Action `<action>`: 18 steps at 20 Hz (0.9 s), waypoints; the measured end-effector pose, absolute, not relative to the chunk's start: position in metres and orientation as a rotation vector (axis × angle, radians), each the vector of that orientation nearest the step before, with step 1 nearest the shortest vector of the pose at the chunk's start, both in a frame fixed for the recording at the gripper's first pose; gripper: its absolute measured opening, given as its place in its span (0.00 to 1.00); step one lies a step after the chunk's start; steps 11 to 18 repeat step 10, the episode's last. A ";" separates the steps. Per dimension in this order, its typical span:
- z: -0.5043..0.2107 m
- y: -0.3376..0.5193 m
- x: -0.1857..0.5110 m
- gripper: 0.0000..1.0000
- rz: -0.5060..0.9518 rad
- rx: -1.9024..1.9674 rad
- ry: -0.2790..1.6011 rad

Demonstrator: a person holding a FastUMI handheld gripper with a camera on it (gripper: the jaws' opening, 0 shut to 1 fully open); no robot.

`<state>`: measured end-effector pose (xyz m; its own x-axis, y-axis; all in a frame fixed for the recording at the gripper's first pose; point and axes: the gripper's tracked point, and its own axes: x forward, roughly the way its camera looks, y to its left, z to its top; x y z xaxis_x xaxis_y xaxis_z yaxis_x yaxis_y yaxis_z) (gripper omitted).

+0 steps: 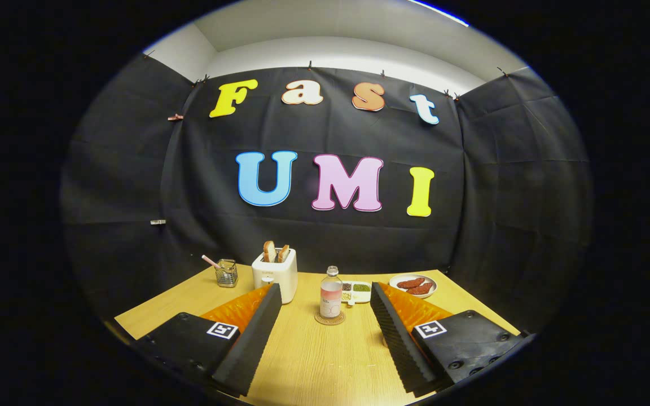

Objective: Take the bottle from table, then pour the juice into the cup, finally place the bottle on the coaster

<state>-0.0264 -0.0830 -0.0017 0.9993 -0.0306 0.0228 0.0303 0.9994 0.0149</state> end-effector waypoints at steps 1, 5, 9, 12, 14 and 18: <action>-0.005 -0.083 -0.027 0.97 -0.028 0.008 -0.015; -0.009 -0.083 -0.030 0.97 -0.021 0.000 -0.006; -0.019 -0.081 -0.036 0.97 -0.028 0.019 0.020; -0.023 -0.081 -0.039 0.97 -0.032 0.025 0.030; -0.023 -0.081 -0.039 0.97 -0.032 0.025 0.030; -0.023 -0.081 -0.039 0.97 -0.032 0.025 0.030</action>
